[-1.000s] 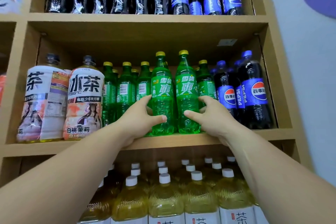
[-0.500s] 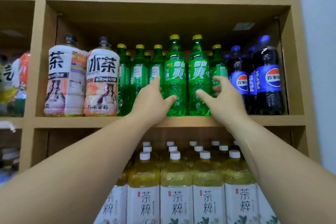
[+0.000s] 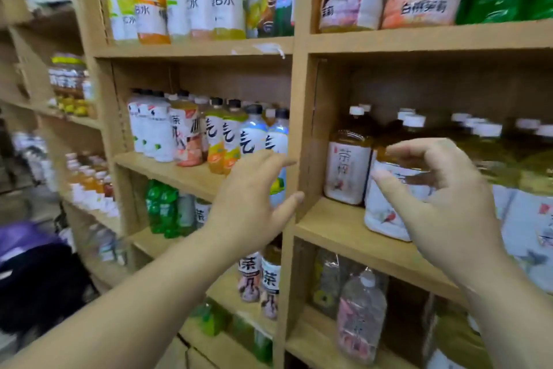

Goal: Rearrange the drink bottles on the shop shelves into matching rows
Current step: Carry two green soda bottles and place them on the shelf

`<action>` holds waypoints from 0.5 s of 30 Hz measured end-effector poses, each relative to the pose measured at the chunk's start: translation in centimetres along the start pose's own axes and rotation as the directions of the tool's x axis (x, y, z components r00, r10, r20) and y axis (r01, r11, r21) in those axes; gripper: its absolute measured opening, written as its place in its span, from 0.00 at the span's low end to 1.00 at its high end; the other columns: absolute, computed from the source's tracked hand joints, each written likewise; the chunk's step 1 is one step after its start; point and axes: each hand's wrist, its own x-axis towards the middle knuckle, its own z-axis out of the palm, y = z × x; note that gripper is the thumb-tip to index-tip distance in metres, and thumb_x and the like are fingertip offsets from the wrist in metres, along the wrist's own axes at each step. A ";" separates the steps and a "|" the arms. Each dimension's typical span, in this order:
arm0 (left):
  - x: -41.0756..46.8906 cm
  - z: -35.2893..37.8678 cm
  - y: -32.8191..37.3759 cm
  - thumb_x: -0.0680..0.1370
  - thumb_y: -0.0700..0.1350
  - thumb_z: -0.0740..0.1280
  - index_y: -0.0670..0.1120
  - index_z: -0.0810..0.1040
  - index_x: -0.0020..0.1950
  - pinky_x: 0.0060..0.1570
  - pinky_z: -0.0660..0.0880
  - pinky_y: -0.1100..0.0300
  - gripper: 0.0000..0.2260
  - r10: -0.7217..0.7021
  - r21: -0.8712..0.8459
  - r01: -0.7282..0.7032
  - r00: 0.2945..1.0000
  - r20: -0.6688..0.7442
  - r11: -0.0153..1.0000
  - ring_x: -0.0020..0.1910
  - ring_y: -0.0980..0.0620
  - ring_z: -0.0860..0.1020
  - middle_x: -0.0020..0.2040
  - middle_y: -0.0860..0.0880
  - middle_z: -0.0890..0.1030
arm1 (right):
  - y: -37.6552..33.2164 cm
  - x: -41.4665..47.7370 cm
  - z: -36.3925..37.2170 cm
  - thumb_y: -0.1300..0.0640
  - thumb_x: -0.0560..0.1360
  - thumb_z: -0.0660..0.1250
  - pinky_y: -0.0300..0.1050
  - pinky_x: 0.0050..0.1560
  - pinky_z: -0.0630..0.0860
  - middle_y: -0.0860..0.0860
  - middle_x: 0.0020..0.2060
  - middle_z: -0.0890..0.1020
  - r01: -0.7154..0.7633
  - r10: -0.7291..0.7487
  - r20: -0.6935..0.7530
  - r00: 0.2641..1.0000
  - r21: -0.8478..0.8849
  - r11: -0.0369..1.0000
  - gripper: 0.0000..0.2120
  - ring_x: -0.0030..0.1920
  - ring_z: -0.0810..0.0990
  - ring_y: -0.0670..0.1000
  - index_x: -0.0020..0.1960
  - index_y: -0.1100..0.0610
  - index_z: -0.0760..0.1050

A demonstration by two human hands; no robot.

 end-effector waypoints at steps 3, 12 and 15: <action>-5.3 -0.9 -7.0 0.76 0.59 0.66 0.46 0.79 0.64 0.58 0.72 0.54 0.23 -0.122 0.103 0.110 0.986 0.112 0.989 0.58 0.45 0.76 0.57 0.48 0.79 | -0.4 -2.9 7.3 0.46 0.76 0.72 0.38 0.54 0.76 0.38 0.49 0.77 -0.042 0.035 0.170 0.985 0.035 0.999 0.08 0.52 0.77 0.40 0.53 0.46 0.78; -15.8 -4.2 -26.0 0.73 0.57 0.75 0.48 0.78 0.65 0.57 0.76 0.51 0.24 -0.378 0.226 0.321 0.881 0.285 0.920 0.60 0.45 0.77 0.59 0.48 0.79 | -4.3 -10.1 27.3 0.43 0.76 0.72 0.45 0.54 0.74 0.35 0.52 0.75 -0.221 0.202 0.482 0.853 -0.018 0.975 0.09 0.55 0.76 0.44 0.53 0.41 0.75; -17.7 -5.6 -31.8 0.73 0.59 0.73 0.49 0.78 0.66 0.57 0.76 0.50 0.25 -0.419 0.249 0.349 0.839 0.346 0.904 0.59 0.43 0.77 0.59 0.48 0.78 | -5.3 -11.0 33.2 0.43 0.77 0.72 0.42 0.51 0.72 0.36 0.51 0.74 -0.280 0.299 0.536 0.790 -0.120 0.953 0.10 0.52 0.75 0.44 0.54 0.43 0.76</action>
